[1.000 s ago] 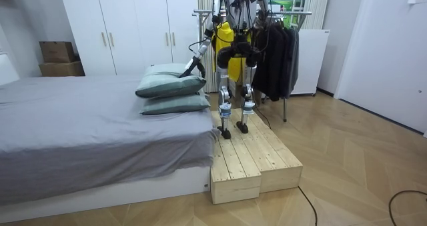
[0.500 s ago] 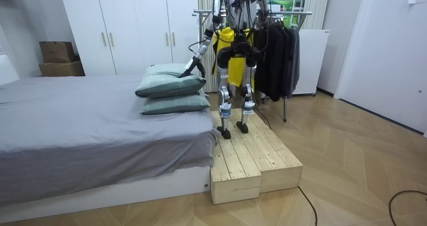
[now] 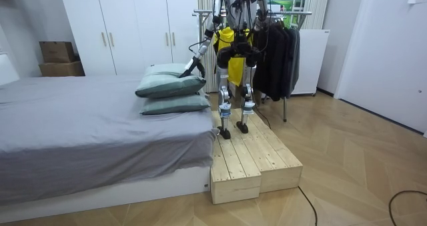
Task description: Hang clothes
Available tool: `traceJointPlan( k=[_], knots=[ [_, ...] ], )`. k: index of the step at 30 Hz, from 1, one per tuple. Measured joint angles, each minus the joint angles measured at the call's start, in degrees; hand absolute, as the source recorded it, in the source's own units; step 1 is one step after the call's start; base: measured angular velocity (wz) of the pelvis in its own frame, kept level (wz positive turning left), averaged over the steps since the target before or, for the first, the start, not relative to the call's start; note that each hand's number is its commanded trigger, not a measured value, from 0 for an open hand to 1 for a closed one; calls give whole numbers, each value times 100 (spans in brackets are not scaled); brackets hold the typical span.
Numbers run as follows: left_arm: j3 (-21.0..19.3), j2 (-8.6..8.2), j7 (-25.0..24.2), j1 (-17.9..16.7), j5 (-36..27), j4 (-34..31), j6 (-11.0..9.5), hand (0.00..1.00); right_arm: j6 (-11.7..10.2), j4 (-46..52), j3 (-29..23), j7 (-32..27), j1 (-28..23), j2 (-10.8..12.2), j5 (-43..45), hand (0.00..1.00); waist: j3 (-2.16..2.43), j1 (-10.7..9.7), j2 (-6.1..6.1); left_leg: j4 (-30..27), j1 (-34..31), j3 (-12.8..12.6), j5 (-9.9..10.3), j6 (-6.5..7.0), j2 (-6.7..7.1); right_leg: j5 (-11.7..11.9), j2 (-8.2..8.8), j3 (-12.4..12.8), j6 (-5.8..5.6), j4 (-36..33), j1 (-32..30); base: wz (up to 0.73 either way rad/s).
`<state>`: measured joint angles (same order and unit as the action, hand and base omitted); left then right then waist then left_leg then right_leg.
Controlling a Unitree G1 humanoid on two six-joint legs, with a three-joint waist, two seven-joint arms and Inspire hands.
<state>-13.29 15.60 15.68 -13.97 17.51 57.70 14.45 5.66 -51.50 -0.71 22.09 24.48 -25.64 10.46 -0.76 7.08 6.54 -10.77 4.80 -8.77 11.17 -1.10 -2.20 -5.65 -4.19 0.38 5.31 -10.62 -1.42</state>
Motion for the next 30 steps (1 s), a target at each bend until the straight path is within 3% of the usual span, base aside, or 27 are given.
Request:
traceJointPlan(
  k=[11, 12, 13, 14, 30],
  knots=[
    [5, -55, 5, 32, -64, -1, -75, 0, -65, -184, 0, -21, 0, 30, -138, 100, 29, 56, -87, 24, 39, 24, 4, -2, 1, -3, 7, -45, -1, 9, 50, 2],
    [5, -60, 5, 33, -70, -1, -75, 0, -65, -184, -1, -22, 0, 31, -138, 72, 32, 56, -91, 34, 40, 19, 4, -2, 1, -3, 6, -46, -1, 8, 45, 0],
    [5, -61, 5, 33, -69, 0, -75, 0, -66, -184, -2, -23, 0, 31, -130, 21, 33, 57, -90, 37, 41, 27, 4, -2, 3, -2, 7, -44, 0, 3, 41, 0],
    [1, -61, 5, 33, -70, -1, -75, 0, -66, -192, -3, -32, 0, 31, -123, 0, 33, 66, -90, 45, 45, 8, 4, -2, 2, -2, 6, -43, 0, -2, 38, 0],
    [-16, -51, 11, 29, -87, 22, -75, 0, -67, -394, -56, -288, 1, 31, -134, 0, 34, 107, -60, 66, 84, -51, 1, -1, 4, -9, -5, 44, -6, -6, 33, -1]
  ],
)
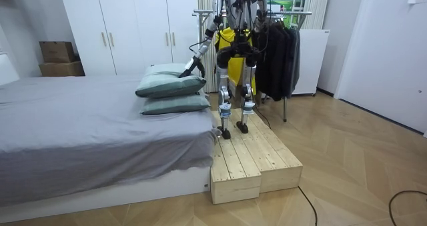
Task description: Hang clothes
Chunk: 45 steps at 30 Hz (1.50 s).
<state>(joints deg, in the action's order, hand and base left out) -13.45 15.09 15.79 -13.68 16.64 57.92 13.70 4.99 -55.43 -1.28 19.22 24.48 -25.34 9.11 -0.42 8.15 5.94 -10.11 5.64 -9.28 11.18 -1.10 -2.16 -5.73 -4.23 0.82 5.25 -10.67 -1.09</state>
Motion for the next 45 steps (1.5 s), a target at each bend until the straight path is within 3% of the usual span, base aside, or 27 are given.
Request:
traceJointPlan(
  k=[17, 22, 37, 45],
  knots=[
    [-108, 13, -131, -64, -26, 0, 2, 0, 33, 516, -13, -154, 0, 0, 475, 0, 5, -62, 5, -18, -95, -167, 0, 0, -10, 2, -30, 143, 4, -118, -196, -5],
    [-106, 62, -130, -36, -359, 124, -10, 0, 48, 742, -15, -279, 0, 0, 420, 0, 4, -140, 9, -25, -102, -156, -1, 0, -10, 5, -32, 163, 7, -117, -198, -1],
    [-212, 19, -34, -35, -412, 221, -34, 0, 1, 1292, -349, -1267, -34, 41, -1041, 0, 11, -210, -19, -40, -85, -150, 0, 0, -19, 30, -55, 224, 13, -103, -189, -2],
    [-213, -22, -30, -39, -412, 216, -34, 0, -14, 1945, -520, -1682, -428, 89, -1440, 0, 2, -260, -74, -20, -82, -149, 4, -3, -19, 32, -56, 210, 10, -112, -193, 0]
  ],
)
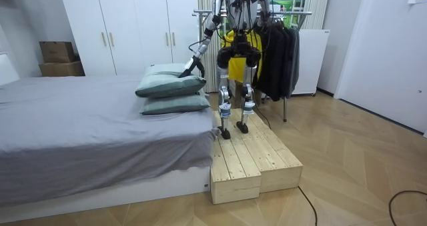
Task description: Hang clothes
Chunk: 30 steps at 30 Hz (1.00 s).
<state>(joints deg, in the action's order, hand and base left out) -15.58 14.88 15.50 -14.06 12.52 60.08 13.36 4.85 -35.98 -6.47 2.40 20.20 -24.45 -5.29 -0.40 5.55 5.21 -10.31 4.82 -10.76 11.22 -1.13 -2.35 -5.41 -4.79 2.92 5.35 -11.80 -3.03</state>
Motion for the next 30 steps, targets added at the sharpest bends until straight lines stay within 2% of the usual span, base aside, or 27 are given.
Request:
traceJointPlan(
  k=[3, 8, 19, 23, 30],
  knots=[
    [-3, -14, 3, -8, -73, 3, 15, 0, 0, 349, -24, -153, -167, 0, -381, 0, -4, -96, -24, 19, -15, 1, 7, -7, -2, -2, -17, -17, -4, 1, -13, 1],
    [-4, -16, 43, -13, -182, 11, 40, 0, 0, 582, -111, -295, -287, 0, -826, 0, -4, -123, -30, 61, -24, -17, 8, -8, -10, 4, -23, -10, 6, -2, -51, -1],
    [-23, -92, 166, -22, -182, 11, 55, 0, 1, 843, -155, -435, -347, 0, -922, 0, 6, -133, -58, 85, -64, -43, 22, -20, -20, 5, -35, -30, 10, 11, -121, -1],
    [-68, -121, 232, -53, -295, 10, 54, 0, 3, 845, -188, -436, -599, 4, -983, 0, 6, -158, -59, 94, -32, -80, 22, -20, -22, 5, -35, 16, 11, 2, -105, -3],
    [-74, -162, 270, -306, -402, 10, 52, 0, 9, 1068, -319, -565, -957, 21, -1120, 0, 9, -419, -65, 87, 1, -208, 42, -31, -41, 6, -72, 161, 11, -62, -136, -10]
  ],
)
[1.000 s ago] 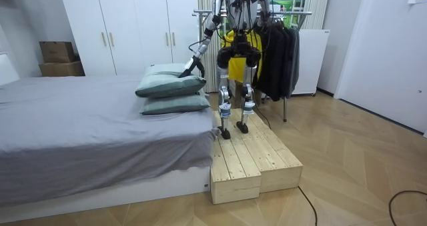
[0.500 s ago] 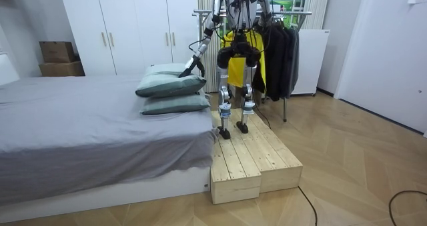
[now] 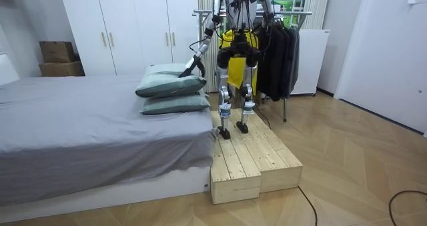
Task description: Hang clothes
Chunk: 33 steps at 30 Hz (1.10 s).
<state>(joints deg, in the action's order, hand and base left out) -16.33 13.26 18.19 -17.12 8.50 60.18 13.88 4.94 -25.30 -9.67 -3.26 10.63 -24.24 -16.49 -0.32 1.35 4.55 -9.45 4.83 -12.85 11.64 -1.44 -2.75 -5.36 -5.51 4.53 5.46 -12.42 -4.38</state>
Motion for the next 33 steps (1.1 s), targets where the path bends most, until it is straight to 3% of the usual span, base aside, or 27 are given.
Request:
traceJointPlan(
  k=[7, 12, 16, 26, 33],
  knots=[
    [-110, 0, -94, -39, 7, -1, 0, 0, -11, 55, -128, -151, -92, 16, -447, 0, -10, -78, -19, -8, 49, 7, 0, -2, 0, -7, -12, 45, -5, -20, 29, -2],
    [-107, -12, -91, -68, 2, 0, 0, 0, -67, 133, -131, -169, -465, 227, -818, 0, -18, -113, -34, -4, 67, 6, 1, -2, 3, -8, -13, 51, -8, -24, 44, 0],
    [-106, -19, -102, -70, -7, 0, 0, 0, -67, 131, -131, -159, -759, 270, -773, 0, -25, -137, -58, 7, 58, 18, 5, 1, 7, -18, -16, 22, -22, -23, 40, 3],
    [-161, -115, -82, -161, -37, 18, 3, 0, -80, 51, -301, -46, -1566, 774, -879, 0, -33, -324, -141, 5, 51, -48, 40, 5, -1, -39, -41, 76, -21, -19, 23, -2],
    [-155, -145, -101, -167, -218, 34, 1, 0, -186, -991, -223, 293, -1833, 1091, -665, 0, -35, -332, -233, 23, 55, -91, 44, 9, -2, -39, -46, 116, -21, -37, -2, -3]
  ],
)
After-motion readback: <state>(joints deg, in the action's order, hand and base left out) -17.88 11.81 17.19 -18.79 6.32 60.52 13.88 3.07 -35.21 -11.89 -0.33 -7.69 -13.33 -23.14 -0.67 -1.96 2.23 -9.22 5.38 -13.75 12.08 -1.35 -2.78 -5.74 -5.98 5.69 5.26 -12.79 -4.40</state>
